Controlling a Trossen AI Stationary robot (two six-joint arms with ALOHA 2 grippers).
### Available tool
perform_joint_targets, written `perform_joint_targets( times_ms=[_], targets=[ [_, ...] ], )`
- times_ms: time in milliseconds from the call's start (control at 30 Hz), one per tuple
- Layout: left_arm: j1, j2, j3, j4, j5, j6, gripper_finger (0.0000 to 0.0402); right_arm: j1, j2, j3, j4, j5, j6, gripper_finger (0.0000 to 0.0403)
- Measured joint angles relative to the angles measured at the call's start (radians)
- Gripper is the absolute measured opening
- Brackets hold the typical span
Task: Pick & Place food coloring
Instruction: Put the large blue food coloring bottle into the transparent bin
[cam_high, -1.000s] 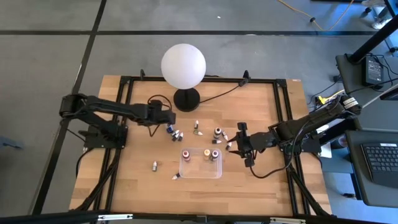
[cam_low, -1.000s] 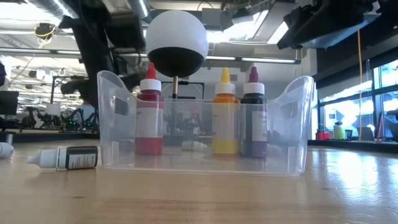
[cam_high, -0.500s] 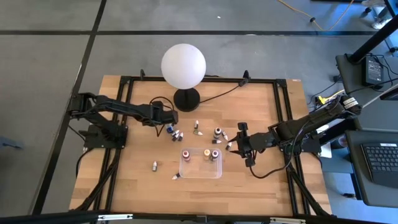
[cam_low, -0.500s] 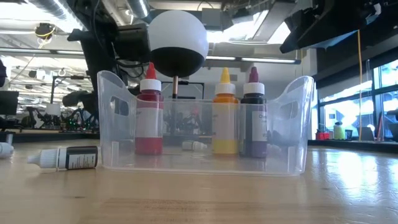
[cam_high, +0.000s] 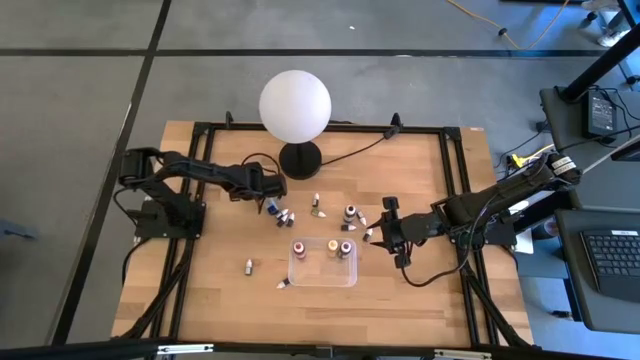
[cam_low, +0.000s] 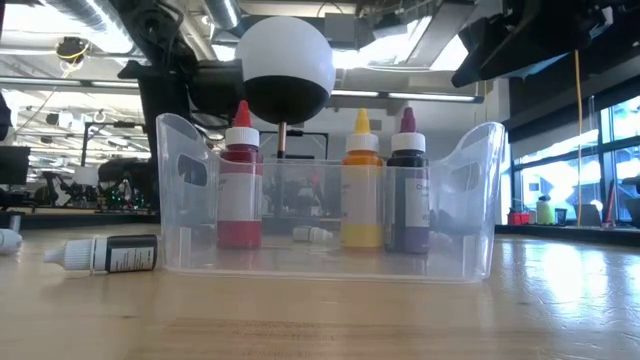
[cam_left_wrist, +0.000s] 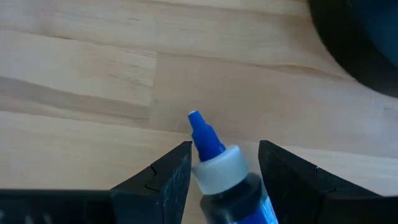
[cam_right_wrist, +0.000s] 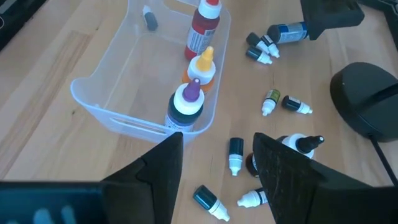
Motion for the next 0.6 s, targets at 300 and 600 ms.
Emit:
perform_joint_targets(
  times_ms=[300,600],
  targets=[
    [0.005,0.003,0.000,0.003,0.010,0.042,0.0182,0.000,0.000,0.000,-0.017,0.000,0.001,0.0197],
    [0.006,0.003,0.000,0.056,0.014,0.185,0.0147,0.000,0.000,0.000,-0.021,0.000,0.003,0.0197]
  ],
)
